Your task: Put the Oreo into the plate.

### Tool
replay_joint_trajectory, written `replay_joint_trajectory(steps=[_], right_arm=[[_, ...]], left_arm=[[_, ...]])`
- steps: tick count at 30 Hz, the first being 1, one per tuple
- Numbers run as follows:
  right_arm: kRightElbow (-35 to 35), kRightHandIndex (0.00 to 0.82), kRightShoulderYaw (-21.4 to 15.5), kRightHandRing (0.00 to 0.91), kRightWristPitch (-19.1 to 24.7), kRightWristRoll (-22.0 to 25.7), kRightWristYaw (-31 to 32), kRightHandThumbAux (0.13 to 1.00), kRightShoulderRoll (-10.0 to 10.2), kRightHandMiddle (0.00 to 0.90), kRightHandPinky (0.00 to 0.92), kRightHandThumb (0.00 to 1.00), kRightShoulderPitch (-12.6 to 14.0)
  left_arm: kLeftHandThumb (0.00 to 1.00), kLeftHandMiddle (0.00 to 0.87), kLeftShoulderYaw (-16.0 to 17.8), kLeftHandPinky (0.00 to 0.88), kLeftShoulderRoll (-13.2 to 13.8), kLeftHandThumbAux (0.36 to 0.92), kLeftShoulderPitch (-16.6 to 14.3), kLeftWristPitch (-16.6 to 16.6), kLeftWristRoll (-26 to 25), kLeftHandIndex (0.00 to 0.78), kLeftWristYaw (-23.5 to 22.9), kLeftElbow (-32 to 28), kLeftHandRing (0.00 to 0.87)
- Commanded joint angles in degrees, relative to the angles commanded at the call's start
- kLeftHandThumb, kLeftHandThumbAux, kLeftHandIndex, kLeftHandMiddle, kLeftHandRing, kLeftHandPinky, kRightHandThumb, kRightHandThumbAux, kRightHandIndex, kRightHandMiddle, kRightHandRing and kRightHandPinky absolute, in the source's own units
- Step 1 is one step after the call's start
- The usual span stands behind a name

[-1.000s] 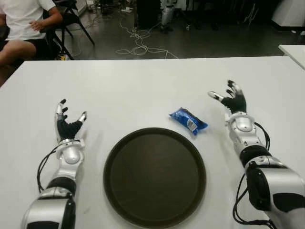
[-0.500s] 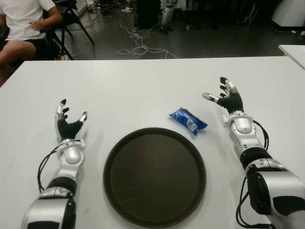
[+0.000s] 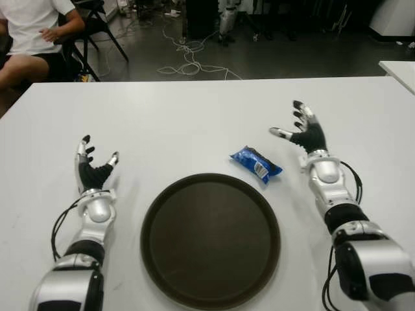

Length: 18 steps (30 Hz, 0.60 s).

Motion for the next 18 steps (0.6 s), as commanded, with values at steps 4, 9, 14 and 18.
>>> replay_joint_trajectory(steps=[4, 9, 14, 18], right_arm=[[-2.0, 0.088, 1.9, 0.071, 0.4, -1.3, 0.1, 0.825, 1.4, 0.110, 0.005, 0.000, 1.5], [-4.0, 0.098, 3.4, 0.087, 1.0, -2.5, 0.6, 0.822, 1.7, 0.122, 0.018, 0.000, 2.3], [-5.3, 0.109, 6.0, 0.098, 0.6, -4.4, 2.5, 0.805, 1.3, 0.128, 0.042, 0.000, 2.9], [-5.5, 0.114, 7.4, 0.094, 0.0, -5.3, 4.0, 0.762, 1.7, 0.120, 0.046, 0.000, 3.1]], left_arm=[[0.203, 0.113, 0.2, 0.146, 0.0, 0.775, 0.0, 0.2, -0.4, 0.111, -0.5, 0.1, 0.126], [0.201, 0.112, 0.4, 0.136, -0.1, 0.770, 0.0, 0.3, -0.5, 0.108, -0.6, 0.1, 0.118], [0.207, 0.107, 0.3, 0.143, -0.1, 0.775, 0.0, 0.2, -0.5, 0.110, -0.7, 0.0, 0.118], [0.210, 0.105, 0.3, 0.144, -0.1, 0.784, 0.0, 0.1, -0.5, 0.113, -0.7, 0.0, 0.117]])
